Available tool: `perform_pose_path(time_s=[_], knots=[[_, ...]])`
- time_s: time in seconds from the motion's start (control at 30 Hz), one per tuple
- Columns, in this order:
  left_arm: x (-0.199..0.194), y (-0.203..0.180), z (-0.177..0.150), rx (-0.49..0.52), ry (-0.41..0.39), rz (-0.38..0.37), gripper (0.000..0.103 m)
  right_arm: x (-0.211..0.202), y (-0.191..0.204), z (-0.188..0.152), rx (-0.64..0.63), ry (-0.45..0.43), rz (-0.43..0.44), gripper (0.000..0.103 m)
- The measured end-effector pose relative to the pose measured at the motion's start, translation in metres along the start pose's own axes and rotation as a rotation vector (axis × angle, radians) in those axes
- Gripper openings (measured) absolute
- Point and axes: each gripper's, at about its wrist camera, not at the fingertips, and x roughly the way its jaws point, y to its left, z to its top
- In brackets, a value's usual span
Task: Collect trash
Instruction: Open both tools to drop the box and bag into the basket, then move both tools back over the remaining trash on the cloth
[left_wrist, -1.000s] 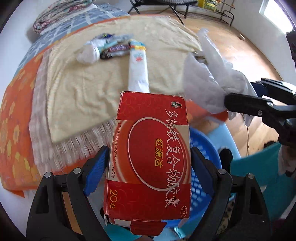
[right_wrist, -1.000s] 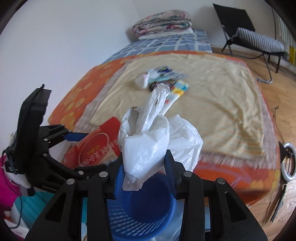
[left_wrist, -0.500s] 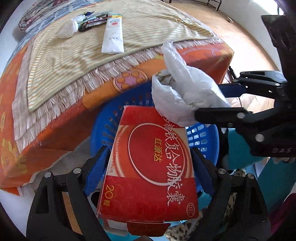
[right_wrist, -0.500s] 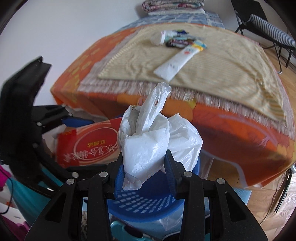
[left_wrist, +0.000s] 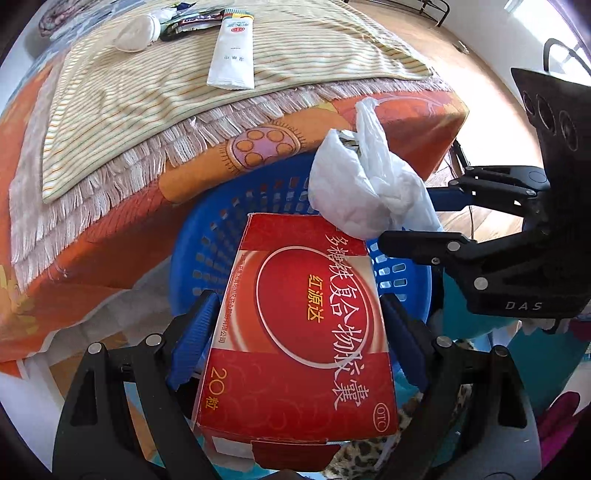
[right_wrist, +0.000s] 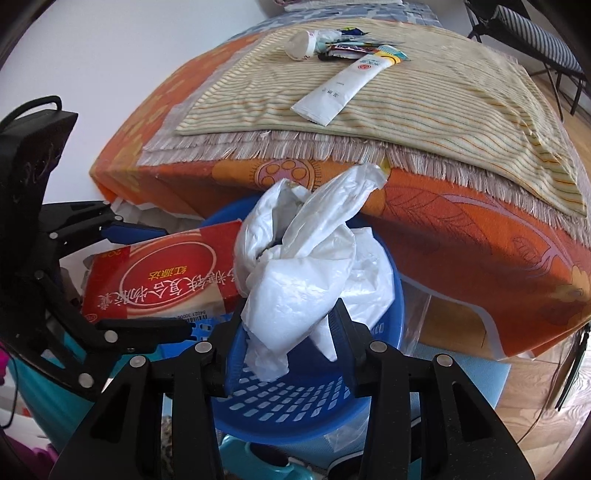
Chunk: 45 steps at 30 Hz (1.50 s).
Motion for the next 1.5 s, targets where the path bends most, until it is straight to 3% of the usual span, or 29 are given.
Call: perform_pose_path(time_s=[0.43,0.57,0.83,1.07,1.17,1.33,1.37,1.5], knots=[[-0.001,-0.008,-0.002,0.04,0.004,-0.037,0.089,-0.007,-0.009,0.002,0.051,-0.014,0.041,0.041],[-0.008,-0.015,-0.001,0.069,-0.033,-0.045,0.089,-0.001,-0.008,0.003,0.047,0.001,0.047,0.041],[-0.012,-0.01,0.003,0.046,-0.039,-0.061,0.089,-0.005,-0.015,0.003,0.073,-0.008,0.038,0.041],[-0.018,0.002,0.006,0.01,-0.064,-0.03,0.089,-0.009,-0.013,0.007,0.073,-0.023,0.021,0.041],[-0.02,0.007,0.014,-0.002,-0.08,-0.004,0.089,-0.011,-0.012,0.012,0.075,-0.037,0.0,0.058],[-0.026,0.017,0.031,-0.022,-0.113,0.038,0.089,-0.016,-0.015,0.022,0.092,-0.045,-0.021,0.06],[-0.028,0.02,0.034,-0.009,-0.162,0.089,0.089,-0.017,-0.017,0.026,0.098,-0.047,-0.028,0.061],[-0.037,0.03,0.05,-0.03,-0.196,0.107,0.089,-0.022,-0.021,0.039,0.114,-0.058,-0.062,0.064]])
